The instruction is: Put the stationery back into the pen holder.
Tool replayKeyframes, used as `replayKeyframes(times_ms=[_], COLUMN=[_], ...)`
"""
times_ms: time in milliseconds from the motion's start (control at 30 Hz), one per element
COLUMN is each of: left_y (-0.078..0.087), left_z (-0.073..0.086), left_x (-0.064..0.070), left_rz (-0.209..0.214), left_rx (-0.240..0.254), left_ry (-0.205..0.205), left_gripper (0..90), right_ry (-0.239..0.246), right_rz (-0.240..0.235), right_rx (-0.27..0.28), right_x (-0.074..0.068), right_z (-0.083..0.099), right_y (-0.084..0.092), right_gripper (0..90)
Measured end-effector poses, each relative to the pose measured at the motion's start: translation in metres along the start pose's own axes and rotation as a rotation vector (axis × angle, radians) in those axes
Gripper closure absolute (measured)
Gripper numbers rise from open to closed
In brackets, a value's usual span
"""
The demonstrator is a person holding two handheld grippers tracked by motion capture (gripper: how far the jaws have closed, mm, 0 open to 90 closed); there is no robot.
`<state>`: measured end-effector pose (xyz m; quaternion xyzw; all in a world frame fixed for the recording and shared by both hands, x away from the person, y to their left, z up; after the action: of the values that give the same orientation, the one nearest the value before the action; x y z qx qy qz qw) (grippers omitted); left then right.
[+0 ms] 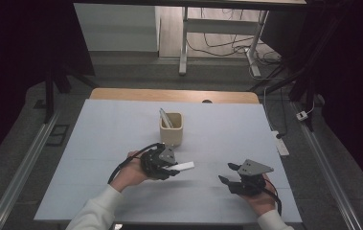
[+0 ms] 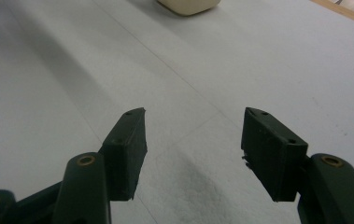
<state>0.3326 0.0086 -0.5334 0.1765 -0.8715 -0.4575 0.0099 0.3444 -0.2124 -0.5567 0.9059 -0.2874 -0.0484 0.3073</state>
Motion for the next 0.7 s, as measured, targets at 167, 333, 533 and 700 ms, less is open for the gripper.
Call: replayKeyframes(times_ms=[167,333,533,700], left_y=[-0.011,-0.022,-0.033,-0.040], left_z=[-0.003,-0.011,-0.020,-0.020], left_x=[0.003,0.008,0.015,0.019], left_rz=[0.007,0.019,0.031,0.033], left_rx=[-0.021,-0.032,-0.048,-0.070], left_ry=[-0.019,-0.047,-0.079,-0.099], left_gripper=[66.4,66.4,66.4,66.4], right_ry=[0.008,0.041,0.074,0.106], right_rz=[-0.006,-0.010,-0.046,-0.060], right_rx=[-0.010,-0.022,-0.033,-0.056], right_x=[-0.003,-0.009,-0.022,-0.030], right_z=[-0.001,-0.006,-0.013,-0.016], right_y=[-0.002,-0.003,-0.008,-0.012], right_gripper=[39.8,39.5,39.0,37.9])
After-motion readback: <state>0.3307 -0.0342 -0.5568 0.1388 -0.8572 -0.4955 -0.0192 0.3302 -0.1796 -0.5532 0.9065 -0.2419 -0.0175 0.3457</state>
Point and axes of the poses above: each handheld gripper's, and its own axes: y roughly backward along the jaws, z roughly out of its underside, x roughly to its right, the point moved 9 cm from there along -y, roughly forward along the jaws, and after that the axes turned 4 degrees about -z, right-handed, at the moved point
